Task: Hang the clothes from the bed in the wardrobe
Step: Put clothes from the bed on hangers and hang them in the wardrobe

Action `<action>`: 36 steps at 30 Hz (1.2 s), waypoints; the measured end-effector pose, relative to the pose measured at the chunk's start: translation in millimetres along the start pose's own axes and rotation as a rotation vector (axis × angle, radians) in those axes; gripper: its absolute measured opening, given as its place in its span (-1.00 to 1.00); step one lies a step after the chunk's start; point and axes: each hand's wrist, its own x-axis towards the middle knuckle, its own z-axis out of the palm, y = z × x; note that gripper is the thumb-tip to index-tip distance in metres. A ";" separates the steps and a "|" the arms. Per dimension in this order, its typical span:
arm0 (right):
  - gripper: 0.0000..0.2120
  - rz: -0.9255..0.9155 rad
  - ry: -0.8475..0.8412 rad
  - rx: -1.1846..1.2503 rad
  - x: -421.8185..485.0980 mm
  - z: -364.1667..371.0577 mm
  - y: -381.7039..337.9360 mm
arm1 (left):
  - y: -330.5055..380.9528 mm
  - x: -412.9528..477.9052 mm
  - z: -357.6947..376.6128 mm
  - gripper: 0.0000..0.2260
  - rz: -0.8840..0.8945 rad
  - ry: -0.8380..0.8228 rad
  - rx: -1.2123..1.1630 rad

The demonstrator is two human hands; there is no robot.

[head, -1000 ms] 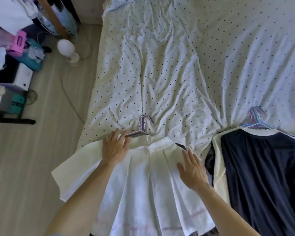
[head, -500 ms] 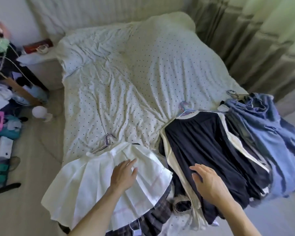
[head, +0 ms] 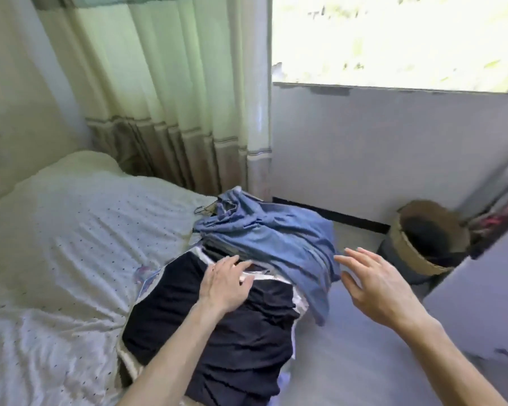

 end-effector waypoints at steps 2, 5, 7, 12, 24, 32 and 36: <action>-0.57 0.105 0.035 -0.004 -12.8 -26.8 36.8 | 61.1 37.1 -17.1 -0.57 0.128 0.021 0.021; -0.57 0.265 0.163 0.020 -34.5 -64.3 86.0 | 151.1 86.6 -32.7 -0.57 0.332 0.097 0.049; -0.52 0.379 0.214 0.027 -54.2 -82.0 115.2 | 207.8 110.2 -35.9 -0.53 0.473 0.127 0.051; -0.41 0.691 0.278 0.056 -110.6 -98.8 177.3 | 351.6 143.7 -28.5 -0.56 0.828 0.137 0.028; -0.58 1.398 0.464 -0.033 -217.0 -123.7 198.3 | 580.9 135.5 7.0 -0.58 1.542 -0.072 0.059; -0.56 1.742 0.485 -0.026 -263.2 -118.4 161.0 | 677.0 67.8 24.0 -0.58 1.866 -0.196 0.004; -0.55 1.827 0.514 -0.014 -283.6 -117.5 168.5 | 722.2 36.9 28.8 -0.57 1.992 -0.213 -0.038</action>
